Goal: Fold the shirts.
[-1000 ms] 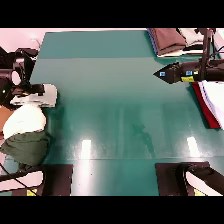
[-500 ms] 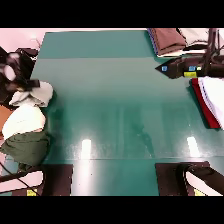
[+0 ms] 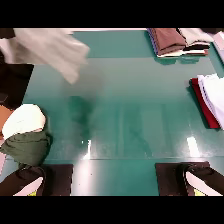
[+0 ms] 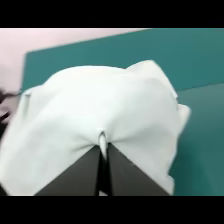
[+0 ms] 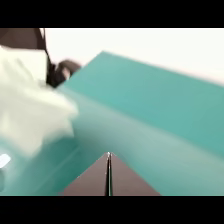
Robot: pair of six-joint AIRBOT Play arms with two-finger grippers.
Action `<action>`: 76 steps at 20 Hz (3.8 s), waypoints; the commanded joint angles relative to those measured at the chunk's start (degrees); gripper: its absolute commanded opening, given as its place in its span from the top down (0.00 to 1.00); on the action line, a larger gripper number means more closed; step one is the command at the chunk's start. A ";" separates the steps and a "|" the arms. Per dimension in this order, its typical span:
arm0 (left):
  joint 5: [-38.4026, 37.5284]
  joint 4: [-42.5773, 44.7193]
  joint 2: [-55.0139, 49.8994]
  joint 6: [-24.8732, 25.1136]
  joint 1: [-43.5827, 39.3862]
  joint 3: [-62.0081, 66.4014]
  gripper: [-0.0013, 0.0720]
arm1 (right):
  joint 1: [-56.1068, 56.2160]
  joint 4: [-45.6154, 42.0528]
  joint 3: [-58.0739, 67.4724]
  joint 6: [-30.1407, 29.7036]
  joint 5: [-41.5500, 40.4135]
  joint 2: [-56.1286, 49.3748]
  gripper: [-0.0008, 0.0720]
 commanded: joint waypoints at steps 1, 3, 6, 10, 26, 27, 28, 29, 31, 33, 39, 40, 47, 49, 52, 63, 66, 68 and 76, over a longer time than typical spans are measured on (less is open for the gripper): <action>-1.75 -0.39 -2.19 0.70 -13.64 2.38 0.95 | -0.87 -2.95 5.86 0.02 0.33 0.02 0.96; -2.21 -1.18 -8.39 1.86 -20.13 2.38 0.95 | -2.23 -2.93 7.04 0.04 1.18 0.04 0.96; -0.24 -6.82 -19.91 4.20 -27.08 2.38 0.74 | -3.72 -2.97 7.69 0.07 3.78 0.02 0.96; 1.77 -10.95 -27.17 2.21 -26.49 2.38 0.21 | -3.72 -2.95 7.69 0.07 5.33 0.02 0.96; 8.79 -37.00 -29.62 2.80 1.84 -30.82 0.21 | -3.72 -2.89 0.59 0.09 6.25 0.02 0.96; 9.81 -37.38 -30.80 2.82 0.81 -30.95 0.21 | -3.72 -2.89 -0.22 0.09 6.27 0.02 0.96; 10.88 -38.23 -31.54 3.56 -0.07 -30.93 0.21 | -3.72 -2.89 -1.09 0.09 6.29 0.02 0.96; 12.20 -38.77 -32.20 3.63 -0.94 -30.93 0.21 | -3.72 -2.86 -1.88 0.09 6.45 0.02 0.96; 14.21 -38.93 -32.37 3.56 -1.70 -30.80 0.46 | -3.74 -3.06 -4.04 0.09 7.08 0.04 0.96; 13.09 -38.64 -32.24 3.54 -0.96 -29.29 0.93 | -4.81 -3.06 -7.78 0.09 10.78 0.15 0.96; 9.22 -32.68 -27.63 4.66 2.99 -22.73 0.95 | -19.43 -3.17 -32.39 0.92 25.62 0.15 0.96; 9.22 -32.44 -27.08 5.18 3.02 -22.40 0.95 | -21.90 -3.10 -38.53 0.90 25.27 0.15 0.95; 9.25 -32.20 -26.99 5.11 2.99 -22.40 0.95 | -19.04 -2.67 -67.91 0.24 13.99 0.13 0.37; 9.22 -32.22 -26.97 5.09 2.99 -22.38 0.95 | -14.53 -2.47 -69.44 0.31 12.04 0.13 0.37; 9.03 -32.22 -26.97 5.09 2.99 -22.38 0.95 | -7.63 -2.56 -69.46 1.88 8.66 0.09 0.37; 2.99 -23.19 -16.04 5.14 4.00 -17.09 0.95 | -3.13 -9.20 -48.63 0.35 13.00 3.50 0.96; -1.46 -16.83 -5.79 5.25 4.70 -8.28 0.95 | -8.74 -12.52 -30.69 1.86 16.46 10.38 0.96; -3.43 -16.83 0.46 6.97 4.70 -2.56 0.95 | -13.62 -12.55 -20.17 3.10 16.44 13.14 0.96; -12.76 -25.81 13.20 9.53 4.70 4.81 0.95 | -29.73 -11.41 -0.55 3.13 20.26 14.60 0.96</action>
